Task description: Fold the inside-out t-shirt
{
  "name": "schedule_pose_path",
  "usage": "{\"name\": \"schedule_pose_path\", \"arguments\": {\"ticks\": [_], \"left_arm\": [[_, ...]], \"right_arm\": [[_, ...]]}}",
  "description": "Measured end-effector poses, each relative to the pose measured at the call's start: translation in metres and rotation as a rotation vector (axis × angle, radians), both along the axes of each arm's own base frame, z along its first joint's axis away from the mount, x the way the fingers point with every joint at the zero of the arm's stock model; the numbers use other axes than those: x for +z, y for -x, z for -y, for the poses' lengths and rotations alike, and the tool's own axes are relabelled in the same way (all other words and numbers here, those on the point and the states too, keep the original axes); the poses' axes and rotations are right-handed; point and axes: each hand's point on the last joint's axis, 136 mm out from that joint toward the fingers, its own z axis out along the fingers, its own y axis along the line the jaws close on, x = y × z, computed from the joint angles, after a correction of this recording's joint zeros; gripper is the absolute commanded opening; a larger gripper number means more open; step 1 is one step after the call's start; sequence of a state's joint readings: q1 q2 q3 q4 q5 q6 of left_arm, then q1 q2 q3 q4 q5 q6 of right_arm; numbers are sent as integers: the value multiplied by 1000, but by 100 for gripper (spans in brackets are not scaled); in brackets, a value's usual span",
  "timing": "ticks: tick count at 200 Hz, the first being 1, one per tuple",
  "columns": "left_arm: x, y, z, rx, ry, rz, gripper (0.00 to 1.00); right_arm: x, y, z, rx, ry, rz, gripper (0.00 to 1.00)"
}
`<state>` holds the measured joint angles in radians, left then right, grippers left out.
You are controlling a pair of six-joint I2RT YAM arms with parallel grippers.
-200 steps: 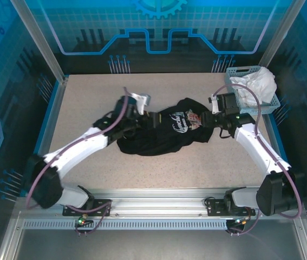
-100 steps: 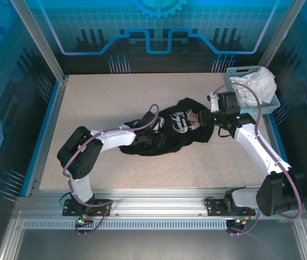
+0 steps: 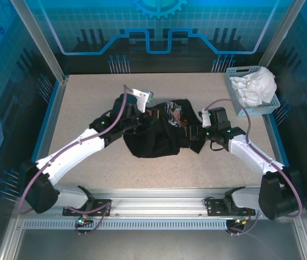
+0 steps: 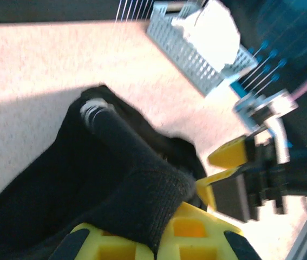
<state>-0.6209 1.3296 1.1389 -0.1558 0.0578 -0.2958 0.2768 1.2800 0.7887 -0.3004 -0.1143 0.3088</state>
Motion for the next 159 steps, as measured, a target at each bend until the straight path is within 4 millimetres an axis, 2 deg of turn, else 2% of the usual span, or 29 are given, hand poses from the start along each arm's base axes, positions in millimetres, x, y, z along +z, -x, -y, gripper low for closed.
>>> {"name": "schedule_pose_path", "arguments": {"ticks": [19, 54, 79, 104, 128, 159], "left_arm": [[12, 1, -7, 9, 17, 21, 0], [5, 3, -10, 10, 1, -7, 0], [1, 3, -13, 16, -9, -21, 0], [0, 1, -17, 25, -12, -26, 0], [-1, 0, -19, 32, -14, -29, 0], [-1, -1, -20, 33, -14, -29, 0]], "right_arm": [[-9, -9, -6, -16, -33, -12, 76], [-40, -16, -21, -15, -27, -86, 71], [-58, -13, -16, -37, 25, -133, 72], [-55, -7, -8, -58, 48, -131, 73], [-42, 6, -2, -69, 49, -113, 73], [-35, 20, 6, -93, 51, -127, 67]]}}
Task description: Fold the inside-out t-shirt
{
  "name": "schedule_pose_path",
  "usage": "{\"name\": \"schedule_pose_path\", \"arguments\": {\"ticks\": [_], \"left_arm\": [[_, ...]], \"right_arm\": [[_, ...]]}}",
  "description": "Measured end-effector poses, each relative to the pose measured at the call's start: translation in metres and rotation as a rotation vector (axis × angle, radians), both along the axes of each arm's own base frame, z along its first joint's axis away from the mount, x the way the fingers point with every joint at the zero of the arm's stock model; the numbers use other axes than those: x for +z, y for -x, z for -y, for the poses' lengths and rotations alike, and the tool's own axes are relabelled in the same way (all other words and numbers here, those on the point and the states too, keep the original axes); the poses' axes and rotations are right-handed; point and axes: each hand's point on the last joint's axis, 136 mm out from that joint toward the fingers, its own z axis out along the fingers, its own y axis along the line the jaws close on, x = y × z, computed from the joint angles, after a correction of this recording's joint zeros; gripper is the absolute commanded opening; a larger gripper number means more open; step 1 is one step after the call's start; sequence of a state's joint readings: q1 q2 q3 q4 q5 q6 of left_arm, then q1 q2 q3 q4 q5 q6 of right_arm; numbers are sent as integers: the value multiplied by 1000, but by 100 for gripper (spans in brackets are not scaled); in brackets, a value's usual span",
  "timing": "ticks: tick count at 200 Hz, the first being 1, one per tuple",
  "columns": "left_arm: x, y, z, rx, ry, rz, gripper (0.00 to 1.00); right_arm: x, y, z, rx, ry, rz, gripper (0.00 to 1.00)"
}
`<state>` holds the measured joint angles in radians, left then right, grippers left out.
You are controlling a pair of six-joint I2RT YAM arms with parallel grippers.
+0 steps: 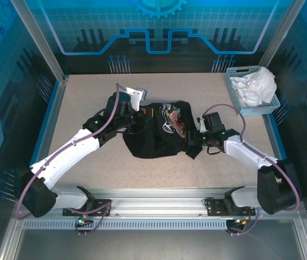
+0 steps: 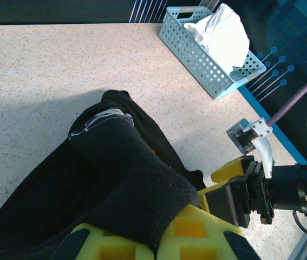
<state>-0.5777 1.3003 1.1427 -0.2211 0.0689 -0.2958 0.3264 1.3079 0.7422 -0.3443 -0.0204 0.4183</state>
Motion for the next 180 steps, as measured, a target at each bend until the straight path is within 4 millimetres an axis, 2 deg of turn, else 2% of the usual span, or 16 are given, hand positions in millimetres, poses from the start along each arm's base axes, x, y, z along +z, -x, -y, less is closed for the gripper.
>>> {"name": "schedule_pose_path", "arguments": {"ticks": [22, 36, 73, 114, 148, 164, 180], "left_arm": [[0, 0, 0, -1, 1, 0, 0], [0, 0, 0, -2, 2, -1, 0], [0, -1, -1, 0, 3, -1, 0], [0, -3, -4, 9, 2, -2, 0], [7, -7, -19, 47, 13, 6, 0], [16, -10, -35, 93, 40, 10, 0], [28, -15, -54, 147, 81, 14, 0]], "right_arm": [[-12, 13, 7, -30, 14, -50, 58], [-22, 22, 9, -50, 15, -94, 55], [-41, 31, -4, -54, 12, -162, 47], [-65, 32, -1, -85, 54, -225, 23], [-61, 28, 7, -100, 78, -199, 0], [-47, 22, 19, -123, 91, -158, 0], [-19, 11, 35, -165, 90, -82, 0]]}}
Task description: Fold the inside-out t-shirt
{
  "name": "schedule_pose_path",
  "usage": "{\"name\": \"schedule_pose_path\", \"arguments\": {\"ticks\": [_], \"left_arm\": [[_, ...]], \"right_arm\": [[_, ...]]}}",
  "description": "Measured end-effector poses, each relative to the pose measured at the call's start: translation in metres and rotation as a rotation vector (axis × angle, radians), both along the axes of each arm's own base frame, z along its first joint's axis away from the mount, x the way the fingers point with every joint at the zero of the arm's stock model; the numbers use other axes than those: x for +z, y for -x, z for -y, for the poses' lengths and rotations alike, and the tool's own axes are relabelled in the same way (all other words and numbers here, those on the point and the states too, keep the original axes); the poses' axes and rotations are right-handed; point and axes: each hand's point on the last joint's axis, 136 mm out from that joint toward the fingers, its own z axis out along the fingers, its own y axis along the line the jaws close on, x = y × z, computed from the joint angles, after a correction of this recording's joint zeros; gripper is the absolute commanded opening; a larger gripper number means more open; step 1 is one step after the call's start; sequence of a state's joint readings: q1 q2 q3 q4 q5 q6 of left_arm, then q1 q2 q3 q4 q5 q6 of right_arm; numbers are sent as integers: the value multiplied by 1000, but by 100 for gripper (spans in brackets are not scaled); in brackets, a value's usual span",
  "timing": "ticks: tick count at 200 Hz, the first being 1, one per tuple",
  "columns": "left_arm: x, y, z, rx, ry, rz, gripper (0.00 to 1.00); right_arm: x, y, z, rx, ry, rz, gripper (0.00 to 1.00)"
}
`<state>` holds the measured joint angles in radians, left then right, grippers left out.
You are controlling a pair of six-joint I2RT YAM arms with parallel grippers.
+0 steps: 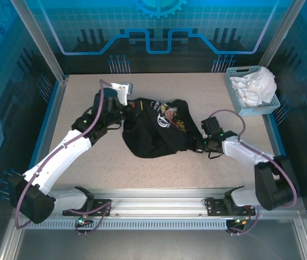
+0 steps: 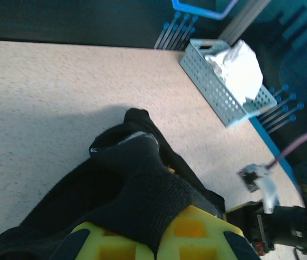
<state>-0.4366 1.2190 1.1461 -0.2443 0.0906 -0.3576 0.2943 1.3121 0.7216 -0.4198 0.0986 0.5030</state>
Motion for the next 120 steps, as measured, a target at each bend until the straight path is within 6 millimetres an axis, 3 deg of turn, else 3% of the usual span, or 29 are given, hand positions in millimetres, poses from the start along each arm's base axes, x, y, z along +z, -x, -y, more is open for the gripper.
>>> {"name": "schedule_pose_path", "arguments": {"ticks": [20, 42, 59, 76, 91, 102, 120], "left_arm": [[25, -3, -21, 53, 50, 19, 0], [73, 0, -35, 77, 113, 89, 0], [113, 10, -43, 77, 163, 160, 0], [147, 24, -54, 81, 207, 227, 0], [166, 36, -61, 83, 234, 268, 0], [173, 44, -62, 74, 245, 282, 0], [173, 50, -57, 36, 258, 268, 0]], "right_arm": [[55, -20, 28, -67, 5, 154, 0], [137, -36, 60, -137, 22, 359, 0], [197, -38, 84, -187, 48, 504, 0], [245, -34, 109, -247, 92, 615, 0], [268, -30, 128, -292, 135, 661, 1], [274, -29, 137, -310, 157, 671, 16], [261, -35, 142, -313, 181, 619, 40]]}}
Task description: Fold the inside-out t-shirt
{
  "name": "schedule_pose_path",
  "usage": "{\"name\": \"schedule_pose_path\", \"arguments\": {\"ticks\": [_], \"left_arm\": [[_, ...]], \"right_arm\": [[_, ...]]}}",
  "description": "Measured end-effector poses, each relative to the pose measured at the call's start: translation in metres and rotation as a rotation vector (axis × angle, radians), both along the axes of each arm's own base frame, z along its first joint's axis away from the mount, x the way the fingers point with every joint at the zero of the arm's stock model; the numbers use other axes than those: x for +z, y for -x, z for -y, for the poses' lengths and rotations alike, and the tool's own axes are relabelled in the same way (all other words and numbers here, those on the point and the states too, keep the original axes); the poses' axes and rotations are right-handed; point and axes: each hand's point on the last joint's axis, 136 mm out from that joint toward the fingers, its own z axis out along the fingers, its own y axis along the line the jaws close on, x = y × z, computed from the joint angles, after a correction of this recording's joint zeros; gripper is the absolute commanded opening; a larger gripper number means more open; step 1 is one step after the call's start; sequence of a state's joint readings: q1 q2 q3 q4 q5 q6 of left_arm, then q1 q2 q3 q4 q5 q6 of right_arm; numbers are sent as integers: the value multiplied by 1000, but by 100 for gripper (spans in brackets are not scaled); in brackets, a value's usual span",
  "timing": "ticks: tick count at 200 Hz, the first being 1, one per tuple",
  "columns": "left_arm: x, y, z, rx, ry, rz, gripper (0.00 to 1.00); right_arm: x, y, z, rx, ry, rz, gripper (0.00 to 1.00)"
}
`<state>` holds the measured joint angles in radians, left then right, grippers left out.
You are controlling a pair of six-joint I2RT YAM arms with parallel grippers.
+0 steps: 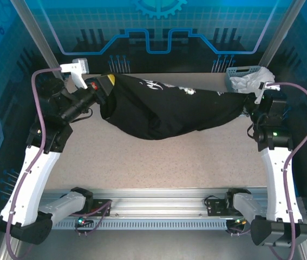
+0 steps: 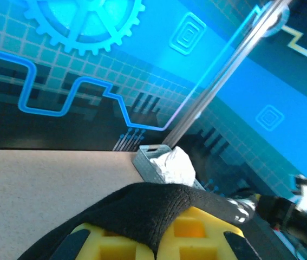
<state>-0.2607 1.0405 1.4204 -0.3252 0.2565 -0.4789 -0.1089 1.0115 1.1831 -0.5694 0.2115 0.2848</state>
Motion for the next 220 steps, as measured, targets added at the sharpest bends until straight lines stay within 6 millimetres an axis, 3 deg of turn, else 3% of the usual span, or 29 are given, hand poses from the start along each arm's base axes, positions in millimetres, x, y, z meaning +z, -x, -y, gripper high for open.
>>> {"name": "schedule_pose_path", "arguments": {"ticks": [22, 41, 75, 106, 119, 134, 153, 180, 207, 215, 220], "left_arm": [[-15, -6, 13, -58, 14, -62, 0], [-38, -13, 31, -111, 9, -134, 0], [-67, -18, 56, -181, -11, -217, 0], [-71, -17, 60, -196, -14, -228, 0], [-71, -16, 61, -199, -15, -228, 0], [-71, -16, 61, -201, -15, -228, 0], [-72, -16, 61, -201, -16, -231, 0], [-76, -16, 61, -201, -19, -240, 0], [-80, -15, 61, -200, -23, -249, 0], [-80, -15, 61, -200, -24, -250, 0], [-81, -15, 60, -198, -25, -250, 0]], "right_arm": [[-30, -12, -3, 25, 5, -98, 54], [-55, -13, -34, 137, 13, -140, 60], [-73, 5, -150, 552, -1, -93, 64], [-91, 55, -271, 997, -15, -26, 67], [-101, 75, -309, 1129, -13, -14, 67], [-108, 84, -342, 1213, -6, 2, 67], [-125, 78, -367, 1231, 21, -4, 68], [-147, 53, -380, 1175, 71, -21, 69], [-152, 36, -400, 1171, 69, -11, 69], [-150, 33, -404, 1176, 63, -3, 64], [-149, 31, -407, 1178, 63, 5, 52]]}}
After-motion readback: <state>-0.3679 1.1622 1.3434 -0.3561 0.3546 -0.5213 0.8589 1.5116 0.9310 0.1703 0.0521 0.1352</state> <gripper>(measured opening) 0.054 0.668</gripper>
